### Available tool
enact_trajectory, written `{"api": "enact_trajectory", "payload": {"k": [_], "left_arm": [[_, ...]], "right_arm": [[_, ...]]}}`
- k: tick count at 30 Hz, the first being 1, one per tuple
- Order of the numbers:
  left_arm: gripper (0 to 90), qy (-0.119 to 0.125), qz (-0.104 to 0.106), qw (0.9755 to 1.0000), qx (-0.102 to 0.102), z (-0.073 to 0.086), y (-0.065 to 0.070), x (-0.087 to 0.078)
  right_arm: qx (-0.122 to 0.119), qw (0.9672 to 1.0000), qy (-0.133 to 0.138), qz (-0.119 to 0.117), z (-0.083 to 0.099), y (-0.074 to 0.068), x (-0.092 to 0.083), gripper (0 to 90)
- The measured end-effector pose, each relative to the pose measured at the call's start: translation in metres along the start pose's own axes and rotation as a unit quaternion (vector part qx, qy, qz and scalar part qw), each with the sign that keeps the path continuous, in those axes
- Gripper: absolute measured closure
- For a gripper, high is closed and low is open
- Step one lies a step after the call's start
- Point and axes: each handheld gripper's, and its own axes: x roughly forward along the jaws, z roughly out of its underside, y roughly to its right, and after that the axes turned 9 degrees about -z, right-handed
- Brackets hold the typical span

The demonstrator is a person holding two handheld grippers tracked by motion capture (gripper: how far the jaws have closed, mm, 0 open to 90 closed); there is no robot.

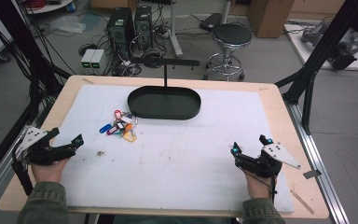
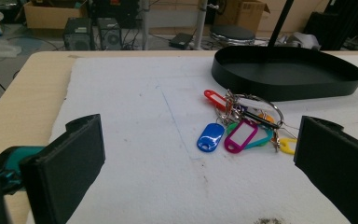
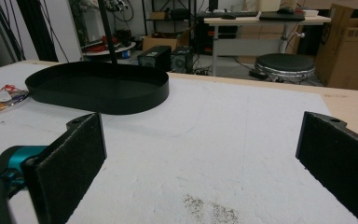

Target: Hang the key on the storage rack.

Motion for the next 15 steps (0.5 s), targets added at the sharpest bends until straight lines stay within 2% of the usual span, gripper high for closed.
{"api": "enact_trajectory", "payload": {"k": [6,7,15], "left_arm": [[2.3,-0.001,0.002,1.0000,-0.002,0.0001,-0.0002,0.0008],[2.3,-0.002,0.001,1.0000,-0.004,0.0002,-0.0003,0.0011],[2.3,-0.006,0.005,1.0000,-0.003,0.0007,-0.0006,0.0020]], "right_arm": [[0.009,0.9999,-0.005,-0.003,0.0007,-0.0011,-0.0003,0.5],[0.003,1.0000,-0.004,-0.003,0.0009,-0.0002,0.0003,0.5],[0.003,1.0000,-0.007,-0.003,0.0010,-0.0011,0.0012,0.5]]}}
